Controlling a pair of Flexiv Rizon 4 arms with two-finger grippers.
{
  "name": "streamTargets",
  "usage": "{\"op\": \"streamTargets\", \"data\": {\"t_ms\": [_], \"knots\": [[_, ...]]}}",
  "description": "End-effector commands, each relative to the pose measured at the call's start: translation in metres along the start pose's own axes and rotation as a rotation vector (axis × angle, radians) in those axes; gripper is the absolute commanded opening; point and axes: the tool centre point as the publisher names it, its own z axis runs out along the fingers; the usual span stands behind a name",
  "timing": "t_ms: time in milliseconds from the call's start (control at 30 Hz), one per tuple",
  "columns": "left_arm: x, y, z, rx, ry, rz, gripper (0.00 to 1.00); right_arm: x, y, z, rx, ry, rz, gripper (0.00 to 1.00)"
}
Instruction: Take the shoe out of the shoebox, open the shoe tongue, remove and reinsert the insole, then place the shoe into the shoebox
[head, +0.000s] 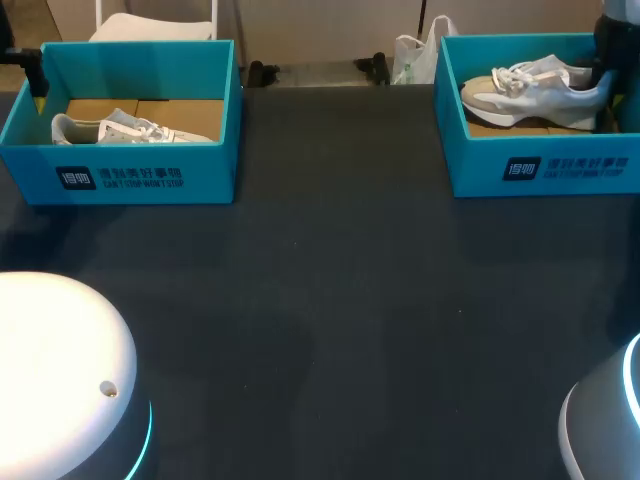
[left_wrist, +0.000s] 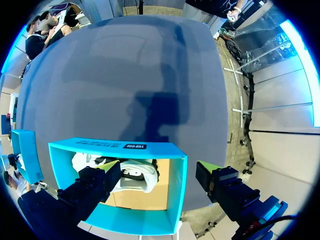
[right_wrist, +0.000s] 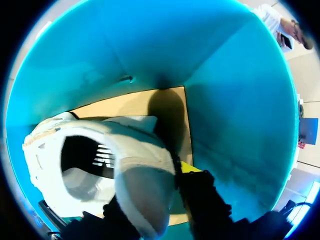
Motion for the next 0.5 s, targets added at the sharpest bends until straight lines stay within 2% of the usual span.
{"op": "streamTargets", "data": {"t_ms": [33,267,500], "knots": [[0.000,-0.001,0.000,-0.003,0.003,0.000,1.00,0.007,0.007,0.000,0.027,-0.008,0.006,0.00],[0.000,-0.001,0.000,-0.003,0.003,0.000,1.00,0.007,0.008,-0.014,0.020,-0.026,0.029,0.00],[0.000,-0.001,0.000,-0.003,0.003,0.000,1.00,-0.002,0.004,-0.048,-0.005,-0.075,0.110,0.00]]}}
